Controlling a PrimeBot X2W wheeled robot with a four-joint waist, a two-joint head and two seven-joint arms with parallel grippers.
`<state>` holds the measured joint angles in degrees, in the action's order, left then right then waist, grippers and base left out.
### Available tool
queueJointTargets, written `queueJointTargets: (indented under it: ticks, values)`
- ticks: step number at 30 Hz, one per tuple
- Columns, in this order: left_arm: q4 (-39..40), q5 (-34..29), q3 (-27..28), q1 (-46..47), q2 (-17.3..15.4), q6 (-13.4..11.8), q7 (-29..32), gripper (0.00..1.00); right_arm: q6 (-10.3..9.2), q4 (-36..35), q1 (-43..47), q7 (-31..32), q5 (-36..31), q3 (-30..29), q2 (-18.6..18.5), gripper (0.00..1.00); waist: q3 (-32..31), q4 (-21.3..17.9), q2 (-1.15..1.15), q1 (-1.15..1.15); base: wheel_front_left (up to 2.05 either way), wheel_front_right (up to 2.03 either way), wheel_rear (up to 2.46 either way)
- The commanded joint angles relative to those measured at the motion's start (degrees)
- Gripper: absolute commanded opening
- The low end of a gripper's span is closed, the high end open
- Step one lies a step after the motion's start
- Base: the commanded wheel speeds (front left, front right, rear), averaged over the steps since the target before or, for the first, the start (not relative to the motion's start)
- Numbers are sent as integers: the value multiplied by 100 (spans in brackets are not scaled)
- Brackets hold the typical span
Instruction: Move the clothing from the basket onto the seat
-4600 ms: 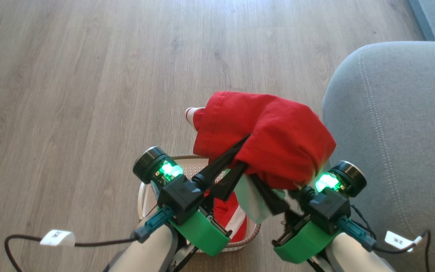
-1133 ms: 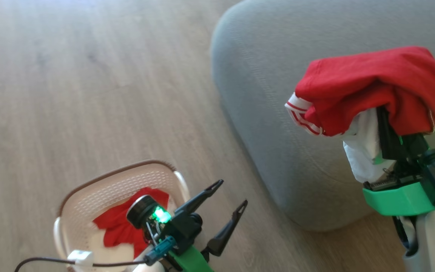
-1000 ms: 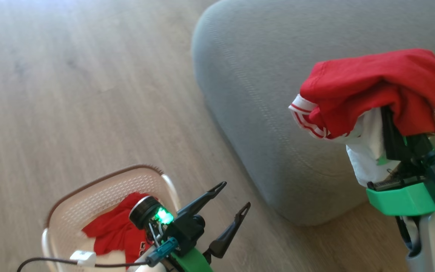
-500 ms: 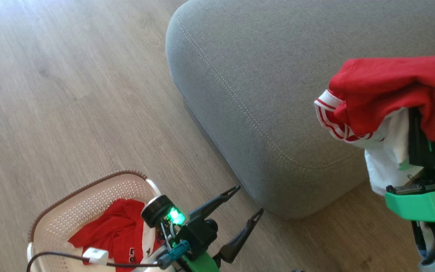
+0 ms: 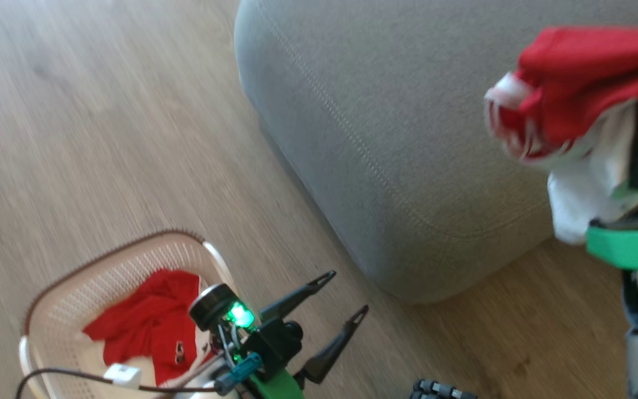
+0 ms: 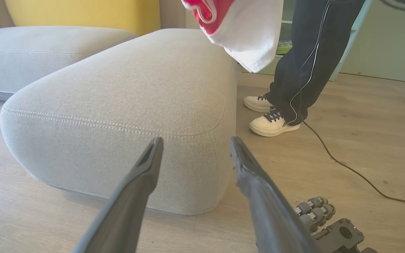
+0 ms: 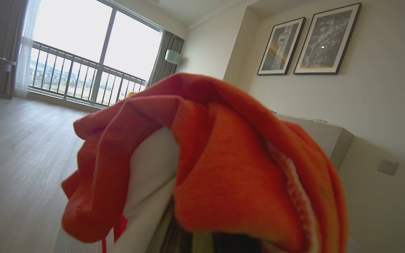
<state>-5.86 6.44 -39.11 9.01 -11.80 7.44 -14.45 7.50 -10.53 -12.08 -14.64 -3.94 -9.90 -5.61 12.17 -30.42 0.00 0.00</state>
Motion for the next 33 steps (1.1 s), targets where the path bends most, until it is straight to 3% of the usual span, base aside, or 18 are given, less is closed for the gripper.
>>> queueJointTargets:
  ticks: [1, 11, 17, 26, 33]
  values:
    - [228, -56, 130, 276, -123, 4, -55, 100, -1, -175, -325, -36, 45, 48, -64, 0, 378, 106, 0, 0, 0, 0, 0]
    - [434, -40, -461, 652, -1144, 4, -55, 100, -1, 370, -1847, -36, 126, -481, -301, 0, 1656, 280, 0, 0, 0, 0, 0]
    - [617, -15, -283, 850, -1531, 4, -55, 100, -1, 990, -2920, -36, 126, -890, -534, 0, 2327, 412, 0, 0, 0, 0, 0]
    - [844, -45, -75, 1134, -1743, 4, -55, 100, -1, 1973, -4152, -36, -14, -1334, -906, 0, 2901, 835, 0, 0, 0, 0, 0]
    - [942, -56, 111, 1218, -1674, 3, -55, 100, -1, 2934, -5008, -36, -318, -2116, -1065, 0, 3187, 1226, 0, 0, 0, 0, 0]
